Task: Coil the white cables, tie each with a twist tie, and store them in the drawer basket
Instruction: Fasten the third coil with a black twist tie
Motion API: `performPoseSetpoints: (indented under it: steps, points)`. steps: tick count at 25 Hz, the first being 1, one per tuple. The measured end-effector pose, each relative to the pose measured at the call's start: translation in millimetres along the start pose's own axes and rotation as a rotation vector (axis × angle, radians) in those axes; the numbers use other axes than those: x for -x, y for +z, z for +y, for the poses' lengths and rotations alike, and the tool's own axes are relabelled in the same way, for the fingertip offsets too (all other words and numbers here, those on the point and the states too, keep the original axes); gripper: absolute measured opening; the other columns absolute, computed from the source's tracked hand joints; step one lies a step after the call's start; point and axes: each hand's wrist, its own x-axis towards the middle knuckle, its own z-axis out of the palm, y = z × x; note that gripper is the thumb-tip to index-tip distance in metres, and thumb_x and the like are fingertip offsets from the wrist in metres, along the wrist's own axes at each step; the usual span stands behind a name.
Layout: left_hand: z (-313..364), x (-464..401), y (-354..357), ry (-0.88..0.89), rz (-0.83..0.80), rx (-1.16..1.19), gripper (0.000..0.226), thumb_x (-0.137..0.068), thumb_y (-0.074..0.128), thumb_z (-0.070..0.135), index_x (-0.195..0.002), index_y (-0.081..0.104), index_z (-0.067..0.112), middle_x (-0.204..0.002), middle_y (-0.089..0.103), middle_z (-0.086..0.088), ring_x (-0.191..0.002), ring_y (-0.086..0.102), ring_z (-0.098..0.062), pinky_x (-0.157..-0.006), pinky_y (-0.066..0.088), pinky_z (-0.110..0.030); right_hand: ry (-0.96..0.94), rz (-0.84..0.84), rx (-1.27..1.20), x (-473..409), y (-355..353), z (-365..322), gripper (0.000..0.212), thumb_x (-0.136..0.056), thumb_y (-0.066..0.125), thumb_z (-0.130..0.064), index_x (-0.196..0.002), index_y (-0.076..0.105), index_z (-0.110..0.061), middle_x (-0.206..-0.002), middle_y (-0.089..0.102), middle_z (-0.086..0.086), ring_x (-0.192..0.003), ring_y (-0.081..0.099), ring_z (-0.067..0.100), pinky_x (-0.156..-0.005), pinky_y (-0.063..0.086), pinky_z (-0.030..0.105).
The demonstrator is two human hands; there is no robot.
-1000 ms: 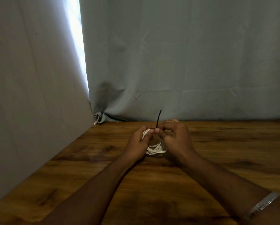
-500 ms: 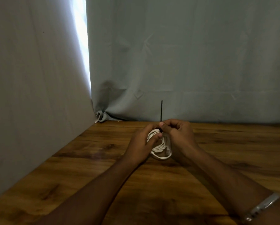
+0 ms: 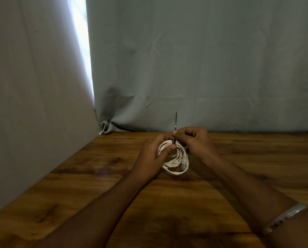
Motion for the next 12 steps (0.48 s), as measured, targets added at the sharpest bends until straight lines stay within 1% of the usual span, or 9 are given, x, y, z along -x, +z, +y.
performPoseSetpoints:
  steps: [2,4,6,7,8,10,12]
  points:
    - [-1.9,0.0,0.2,-0.028,0.000,0.026,0.015,-0.100,0.066,0.023,-0.113,0.069,0.017,-0.099,0.077,0.002,-0.090,0.073,-0.008,-0.080,0.060,-0.033,-0.061,0.015,0.049,-1.1,-2.7,-2.0,0.014,-0.094,0.073,-0.014,-0.084,0.076,-0.004,-0.064,0.071,0.001,-0.056,0.066,0.008,-0.052,0.049,0.019]
    - [-6.5,-0.6,-1.2,-0.060,-0.020,0.028,0.016,-0.100,0.066,0.024,-0.113,0.071,0.018,-0.098,0.078,0.000,-0.088,0.074,-0.010,-0.080,0.061,-0.036,-0.147,0.036,0.183,-2.4,-4.1,-1.7,0.011,-0.093,0.074,-0.016,-0.083,0.077,-0.015,-0.074,0.075,0.000,-0.071,0.070,0.012,-0.063,0.054,0.024]
    - [-9.7,-2.0,-2.5,-0.075,-0.051,0.029,0.015,-0.101,0.065,0.024,-0.112,0.072,0.018,-0.092,0.077,-0.002,-0.083,0.074,-0.012,-0.077,0.060,-0.034,-0.221,0.036,0.278,-1.6,-1.7,-0.3,0.016,-0.094,0.073,-0.014,-0.081,0.075,-0.022,-0.080,0.076,0.000,-0.081,0.073,0.016,-0.072,0.057,0.029]
    - [-10.6,-2.9,-2.5,-0.074,-0.063,0.029,0.013,-0.101,0.064,0.024,-0.110,0.072,0.019,-0.086,0.076,-0.002,-0.079,0.073,-0.013,-0.074,0.058,-0.033,-0.248,0.032,0.288,-1.3,0.1,0.0,0.018,-0.095,0.071,-0.012,-0.080,0.074,-0.022,-0.080,0.076,0.001,-0.083,0.073,0.018,-0.075,0.058,0.031]
    - [-11.0,-4.1,-2.4,-0.076,-0.071,0.033,0.010,-0.102,0.063,0.025,-0.105,0.072,0.021,-0.080,0.075,-0.001,-0.074,0.071,-0.012,-0.071,0.056,-0.031,-0.263,0.031,0.292,-1.6,1.6,-0.2,0.018,-0.096,0.069,-0.011,-0.081,0.073,-0.020,-0.080,0.077,0.001,-0.083,0.074,0.018,-0.077,0.059,0.034]
    - [-9.9,-5.0,-2.2,-0.095,-0.073,0.054,0.010,-0.102,0.063,0.026,-0.097,0.071,0.026,-0.072,0.071,0.003,-0.068,0.068,-0.009,-0.067,0.052,-0.028,-0.271,0.059,0.296,-3.4,4.4,-0.3,0.018,-0.097,0.067,-0.011,-0.081,0.071,-0.016,-0.076,0.076,-0.003,-0.078,0.074,0.014,-0.076,0.060,0.038]
    - [-6.1,-4.7,-0.7,-0.110,-0.082,0.067,0.011,-0.103,0.063,0.024,-0.097,0.070,0.031,-0.071,0.070,0.006,-0.066,0.066,-0.007,-0.065,0.051,-0.025,-0.257,0.128,0.288,-4.7,4.5,-0.2,0.021,-0.096,0.067,-0.009,-0.077,0.069,-0.019,-0.067,0.072,-0.007,-0.070,0.071,0.010,-0.072,0.059,0.039]
